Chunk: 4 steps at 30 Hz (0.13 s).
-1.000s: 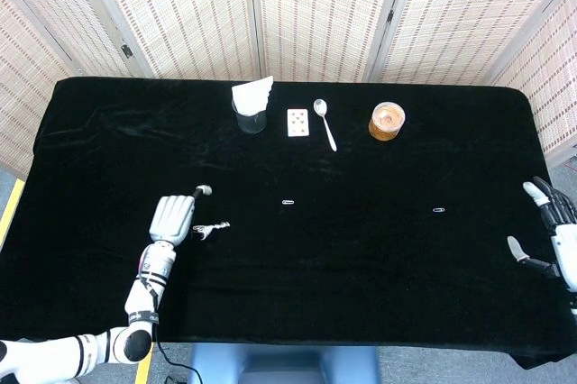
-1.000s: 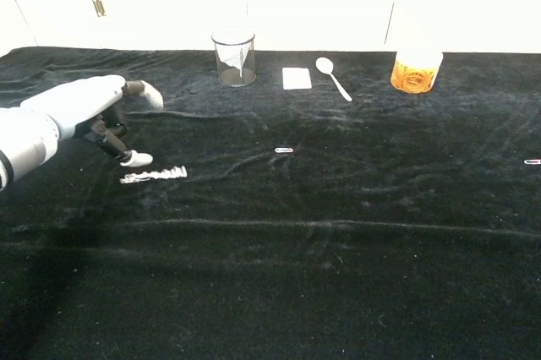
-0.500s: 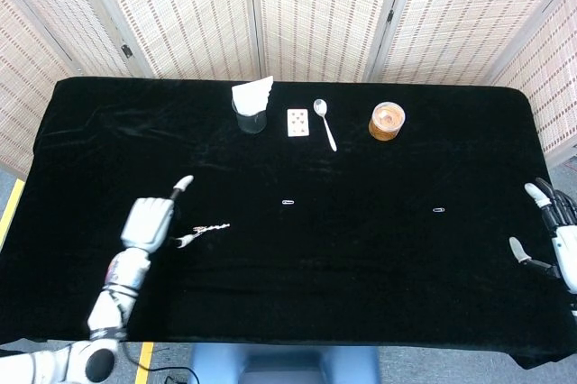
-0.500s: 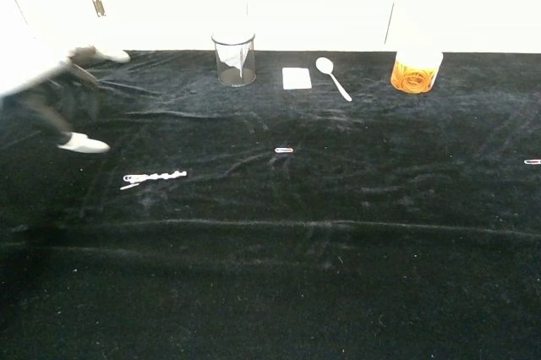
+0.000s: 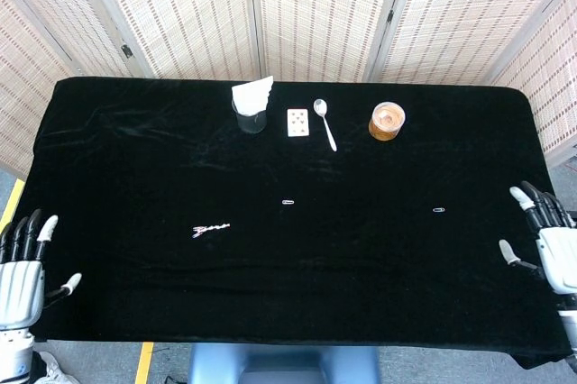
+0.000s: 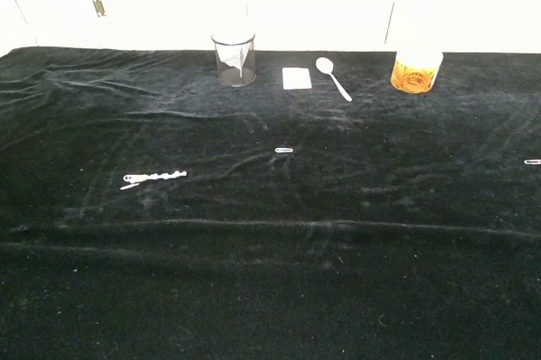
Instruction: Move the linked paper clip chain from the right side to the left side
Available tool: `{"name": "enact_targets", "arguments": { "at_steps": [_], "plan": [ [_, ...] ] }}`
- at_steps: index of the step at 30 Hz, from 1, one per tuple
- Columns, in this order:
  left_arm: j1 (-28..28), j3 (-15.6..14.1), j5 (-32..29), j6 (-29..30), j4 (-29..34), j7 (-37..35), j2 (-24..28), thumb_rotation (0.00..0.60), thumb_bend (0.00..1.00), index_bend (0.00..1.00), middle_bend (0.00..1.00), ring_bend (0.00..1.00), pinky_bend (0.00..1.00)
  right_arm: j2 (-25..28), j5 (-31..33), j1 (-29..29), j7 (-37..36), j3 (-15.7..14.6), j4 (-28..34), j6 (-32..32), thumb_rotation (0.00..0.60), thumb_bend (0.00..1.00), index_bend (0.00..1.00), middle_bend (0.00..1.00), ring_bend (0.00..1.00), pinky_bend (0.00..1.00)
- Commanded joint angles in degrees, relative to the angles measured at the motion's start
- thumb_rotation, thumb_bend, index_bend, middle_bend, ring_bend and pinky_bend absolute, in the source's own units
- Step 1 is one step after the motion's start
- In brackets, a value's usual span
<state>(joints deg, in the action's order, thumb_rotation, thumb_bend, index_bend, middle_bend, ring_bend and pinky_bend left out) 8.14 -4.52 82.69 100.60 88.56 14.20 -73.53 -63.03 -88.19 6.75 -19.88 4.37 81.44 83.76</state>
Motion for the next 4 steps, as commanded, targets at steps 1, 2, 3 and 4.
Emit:
{"name": "enact_targets", "arguments": {
  "at_steps": [1,2,3,4],
  "plan": [
    [-1.7,-1.8,1.9,-4.9,0.9,-2.1,0.3,0.600,0.13,0.00,0.00,0.00,0.00,0.0,-0.6,-0.3,0.9,-0.3,0.7,1.0,0.600,0.41,0.01,0.00,0.00,0.00],
    [-1.6,-1.7,2.1,-5.5,1.1,-2.9,0.8,0.600,0.13,0.00,0.00,0.00,0.00,0.0,-0.8,-0.5,1.2,-0.3,0.9,1.6,0.600,0.41,0.01,0.00,0.00,0.00],
    [-1.7,-1.5,2.1,-5.8,1.2,-3.4,1.0,0.600,0.13,0.00,0.00,0.00,0.00,-0.1,-0.9,-0.7,1.4,-0.3,1.0,1.9,0.600,0.41,0.01,0.00,0.00,0.00],
    [-1.7,-1.3,1.9,-6.1,1.2,-3.7,1.2,0.600,0.13,0.00,0.00,0.00,0.00,-0.1,-0.9,-0.7,1.5,-0.3,1.0,2.1,0.600,0.41,0.01,0.00,0.00,0.00]
  ]
}}
